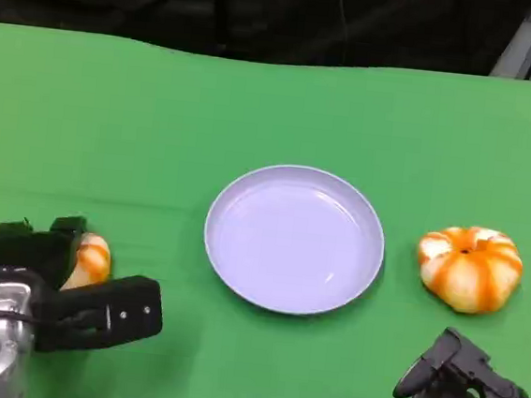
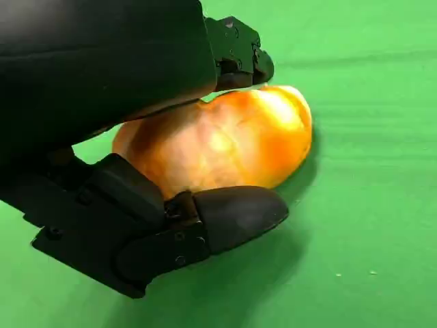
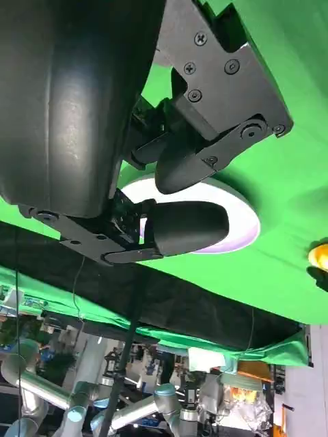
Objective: Grasp the bread from the table and place it into the plate.
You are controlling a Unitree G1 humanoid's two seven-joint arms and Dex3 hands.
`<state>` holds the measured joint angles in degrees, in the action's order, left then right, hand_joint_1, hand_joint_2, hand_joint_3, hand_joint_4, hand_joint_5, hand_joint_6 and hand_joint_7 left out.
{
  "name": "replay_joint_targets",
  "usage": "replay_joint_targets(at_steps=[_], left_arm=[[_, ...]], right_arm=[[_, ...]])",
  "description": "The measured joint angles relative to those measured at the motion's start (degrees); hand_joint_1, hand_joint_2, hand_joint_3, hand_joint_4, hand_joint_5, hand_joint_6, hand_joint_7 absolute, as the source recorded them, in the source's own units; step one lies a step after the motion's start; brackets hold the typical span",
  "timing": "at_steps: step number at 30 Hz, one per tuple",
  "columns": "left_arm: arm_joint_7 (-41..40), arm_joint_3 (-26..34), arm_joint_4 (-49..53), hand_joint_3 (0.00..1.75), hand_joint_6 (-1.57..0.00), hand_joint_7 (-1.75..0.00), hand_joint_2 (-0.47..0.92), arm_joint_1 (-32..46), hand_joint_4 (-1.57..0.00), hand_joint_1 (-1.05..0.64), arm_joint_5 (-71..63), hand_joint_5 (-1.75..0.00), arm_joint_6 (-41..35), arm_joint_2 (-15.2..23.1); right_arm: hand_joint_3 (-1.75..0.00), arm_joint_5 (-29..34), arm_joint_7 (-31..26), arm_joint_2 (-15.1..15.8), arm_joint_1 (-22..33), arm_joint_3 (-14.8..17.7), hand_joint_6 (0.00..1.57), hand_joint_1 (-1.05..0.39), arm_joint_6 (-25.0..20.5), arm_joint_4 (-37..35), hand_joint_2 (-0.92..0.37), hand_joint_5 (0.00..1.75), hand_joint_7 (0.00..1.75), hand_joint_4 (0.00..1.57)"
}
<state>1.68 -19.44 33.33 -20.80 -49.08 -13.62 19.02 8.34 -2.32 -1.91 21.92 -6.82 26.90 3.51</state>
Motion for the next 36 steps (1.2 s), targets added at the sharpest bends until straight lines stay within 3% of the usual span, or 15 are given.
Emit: replay_joint_targets(at_steps=[3, 4, 5, 6, 12, 15, 25, 27, 28, 31, 36], left_arm=[[-5.7, 0.3, -0.8, 1.09, -0.80, -1.55, 0.37, 1.0, -1.03, -0.39, 2.0, -1.74, 5.3, 1.0], [-8.0, 0.4, -0.9, 1.15, -0.86, -1.73, 0.36, 1.4, -1.14, -0.25, 2.3, -1.75, 7.2, 1.5], [-11.1, 0.5, -0.7, 1.15, -0.86, -1.73, 0.36, 1.9, -1.15, -0.24, 2.5, -1.75, 9.2, 1.9], [-20.3, 0.3, -0.5, 1.22, -0.84, -1.74, 0.34, 3.1, -1.11, -0.22, 2.2, -1.75, 15.2, 2.5], [-44.3, -1.2, 0.5, 1.37, -0.83, -1.75, 0.22, 3.8, -1.07, -0.17, -2.9, -1.75, 23.2, 3.6], [-50.7, -1.3, 0.3, 1.42, -0.87, -1.75, 0.18, 3.8, -1.08, -0.14, -4.4, -1.75, 24.5, 4.1], [-51.6, -1.5, -1.3, 1.45, -0.88, -1.75, 0.16, 3.8, -1.08, -0.13, -5.2, -1.75, 24.6, 4.2], [-51.1, -1.6, -1.8, 1.64, -0.96, -1.75, -0.02, 3.8, -1.13, 0.03, -4.9, -1.75, 24.9, 4.1], [-50.1, -1.9, -3.0, 1.57, -0.98, -1.69, 0.01, 3.5, -1.12, 0.04, -4.3, -1.75, 25.9, 3.7], [-43.1, -3.5, -6.7, 1.56, -0.97, -1.73, 0.04, -0.2, -1.13, 0.06, -0.7, -1.75, 27.8, -0.8], [-38.5, -4.3, -6.6, 1.72, -0.95, -1.75, 0.02, -5.9, -1.13, 0.10, 2.5, -1.75, 30.5, -7.3]], right_arm=[[-1.58, 0.0, 0.0, 0.0, 0.1, 0.0, 0.60, -0.16, 0.0, 0.0, -0.52, 1.75, 1.75, 0.90], [-1.58, 0.0, 0.0, 0.0, 0.1, 0.0, 0.60, -0.16, 0.0, 0.0, -0.52, 1.75, 1.75, 0.90], [-1.58, 0.0, 0.0, 0.0, 0.0, 0.0, 0.60, -0.16, 0.0, 0.0, -0.52, 1.75, 1.75, 0.90], [-1.58, 0.0, 0.0, 0.0, 0.0, 0.1, 0.60, -0.16, 0.0, 0.0, -0.52, 1.75, 1.75, 0.90], [-1.59, 0.1, -0.1, 0.0, -0.3, 0.0, 0.61, -0.16, 0.0, 0.0, -0.52, 1.75, 1.75, 0.91], [-1.60, 0.1, -0.2, 0.0, -0.6, 0.1, 0.60, -0.16, 0.0, -0.3, -0.52, 1.75, 1.75, 0.90], [-1.59, 0.1, -0.2, 0.0, -1.0, 0.1, 0.60, -0.16, 0.0, -0.3, -0.52, 1.75, 1.75, 0.90], [-1.59, 0.1, -0.2, 0.0, -1.0, 0.1, 0.61, -0.16, 0.0, -0.3, -0.51, 1.75, 1.75, 0.90], [-1.59, 0.1, -0.2, 0.0, -0.9, 0.1, 0.61, -0.16, 0.0, -0.3, -0.51, 1.75, 1.75, 0.90], [-1.59, 0.1, -0.2, 0.0, -1.4, -0.1, 0.61, -0.16, -0.1, -0.5, -0.51, 1.75, 1.75, 0.90], [-1.60, 0.1, -0.2, 0.0, -1.2, 0.0, 0.61, -0.17, -0.1, -0.7, -0.50, 1.75, 1.75, 0.90]])
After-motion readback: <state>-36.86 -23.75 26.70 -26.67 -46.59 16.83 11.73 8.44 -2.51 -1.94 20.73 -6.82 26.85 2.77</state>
